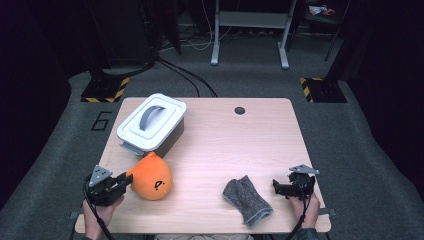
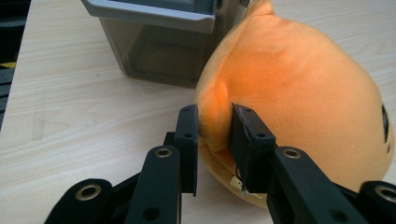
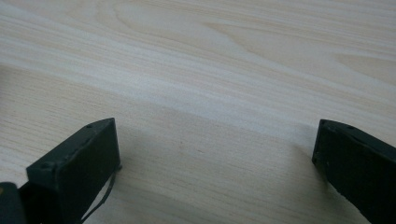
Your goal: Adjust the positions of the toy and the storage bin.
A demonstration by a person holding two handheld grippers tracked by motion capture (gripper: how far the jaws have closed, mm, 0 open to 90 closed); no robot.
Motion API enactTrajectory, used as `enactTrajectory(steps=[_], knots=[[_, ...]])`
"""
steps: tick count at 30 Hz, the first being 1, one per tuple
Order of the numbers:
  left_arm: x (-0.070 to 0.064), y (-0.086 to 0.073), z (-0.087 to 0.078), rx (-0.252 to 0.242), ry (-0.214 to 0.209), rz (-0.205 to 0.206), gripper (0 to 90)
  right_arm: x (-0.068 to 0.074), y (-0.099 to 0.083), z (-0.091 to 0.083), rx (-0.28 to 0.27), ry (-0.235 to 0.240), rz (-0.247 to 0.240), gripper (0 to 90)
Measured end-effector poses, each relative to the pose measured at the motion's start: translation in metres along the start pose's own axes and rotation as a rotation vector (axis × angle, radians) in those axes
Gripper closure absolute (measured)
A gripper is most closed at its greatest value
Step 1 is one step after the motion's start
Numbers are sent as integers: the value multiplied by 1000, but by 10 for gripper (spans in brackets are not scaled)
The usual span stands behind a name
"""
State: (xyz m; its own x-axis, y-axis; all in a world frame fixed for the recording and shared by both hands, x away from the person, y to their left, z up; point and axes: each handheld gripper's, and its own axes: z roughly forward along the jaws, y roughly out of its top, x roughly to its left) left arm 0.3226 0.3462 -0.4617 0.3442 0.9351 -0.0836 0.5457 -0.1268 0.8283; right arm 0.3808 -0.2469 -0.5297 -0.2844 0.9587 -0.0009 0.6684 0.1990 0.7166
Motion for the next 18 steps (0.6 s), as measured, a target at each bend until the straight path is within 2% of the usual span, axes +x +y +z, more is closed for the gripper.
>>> enactTrajectory(steps=[1, 4, 8, 9, 13, 18], knots=[[2, 1, 2, 8, -19, -3, 725, 0, 0, 0, 0, 0, 0, 0], [1, 2, 6, 23, -26, 10, 757, 0, 0, 0, 0, 0, 0, 0], [-5, 2, 16, 74, -69, 25, 756, 0, 0, 0, 0, 0, 0, 0], [-8, 1, 19, 93, -75, 42, 756, 0, 0, 0, 0, 0, 0, 0], [-16, 1, 26, 94, -106, 49, 749, 0, 0, 0, -1, 0, 0, 0], [-18, 3, 28, 102, -127, 67, 721, 0, 0, 0, 0, 0, 0, 0]])
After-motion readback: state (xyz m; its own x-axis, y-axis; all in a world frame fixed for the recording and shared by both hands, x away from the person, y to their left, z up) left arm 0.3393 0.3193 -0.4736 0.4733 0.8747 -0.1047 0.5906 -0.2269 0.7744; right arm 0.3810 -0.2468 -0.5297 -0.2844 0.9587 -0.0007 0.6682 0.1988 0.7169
